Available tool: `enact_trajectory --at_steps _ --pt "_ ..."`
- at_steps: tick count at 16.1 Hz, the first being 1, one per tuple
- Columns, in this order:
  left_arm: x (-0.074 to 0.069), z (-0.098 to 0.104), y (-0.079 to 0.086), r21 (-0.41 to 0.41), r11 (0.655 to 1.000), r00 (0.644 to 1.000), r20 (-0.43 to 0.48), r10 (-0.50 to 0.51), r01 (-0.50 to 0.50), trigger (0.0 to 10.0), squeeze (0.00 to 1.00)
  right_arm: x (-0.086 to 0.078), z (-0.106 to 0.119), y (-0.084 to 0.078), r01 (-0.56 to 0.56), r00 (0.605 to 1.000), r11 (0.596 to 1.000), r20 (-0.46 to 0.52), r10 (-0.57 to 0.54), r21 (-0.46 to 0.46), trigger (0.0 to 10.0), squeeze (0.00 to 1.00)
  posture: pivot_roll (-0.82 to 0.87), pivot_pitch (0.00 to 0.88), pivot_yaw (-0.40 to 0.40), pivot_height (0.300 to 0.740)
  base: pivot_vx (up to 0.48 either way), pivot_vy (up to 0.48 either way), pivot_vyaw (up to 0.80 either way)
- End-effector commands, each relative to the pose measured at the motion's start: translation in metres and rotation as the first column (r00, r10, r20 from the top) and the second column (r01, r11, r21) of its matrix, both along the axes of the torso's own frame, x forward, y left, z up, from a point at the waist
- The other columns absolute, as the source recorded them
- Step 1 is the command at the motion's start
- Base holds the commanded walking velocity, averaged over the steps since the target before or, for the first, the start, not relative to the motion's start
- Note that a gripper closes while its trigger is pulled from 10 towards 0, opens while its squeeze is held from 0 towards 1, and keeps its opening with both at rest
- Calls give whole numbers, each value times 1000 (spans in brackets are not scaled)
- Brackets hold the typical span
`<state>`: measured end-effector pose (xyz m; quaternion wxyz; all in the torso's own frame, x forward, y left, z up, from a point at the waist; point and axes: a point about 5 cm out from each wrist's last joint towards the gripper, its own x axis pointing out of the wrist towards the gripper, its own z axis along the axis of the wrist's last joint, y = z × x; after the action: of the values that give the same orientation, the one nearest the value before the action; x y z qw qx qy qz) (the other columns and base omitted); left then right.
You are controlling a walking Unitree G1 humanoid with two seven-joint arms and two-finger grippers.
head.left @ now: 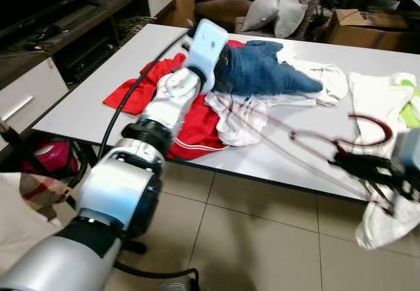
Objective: Hang hanger
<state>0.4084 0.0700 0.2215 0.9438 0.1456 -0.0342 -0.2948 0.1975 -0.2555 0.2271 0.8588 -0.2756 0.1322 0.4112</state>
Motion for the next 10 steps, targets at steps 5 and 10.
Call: enact_trajectory --at_steps 5,10 --pt "-5 -29 53 257 959 980 -183 -76 122 10000 1000 -10 11 -1 -37 997 998 -71 34 -50 10000 0 -15 0 37 740 0 0 0" --pt "-14 -30 99 126 978 955 -270 -125 164 10000 1000 -4 12 8 -68 995 997 -72 66 -21 10000 0 -2 0 26 740 0 0 0"
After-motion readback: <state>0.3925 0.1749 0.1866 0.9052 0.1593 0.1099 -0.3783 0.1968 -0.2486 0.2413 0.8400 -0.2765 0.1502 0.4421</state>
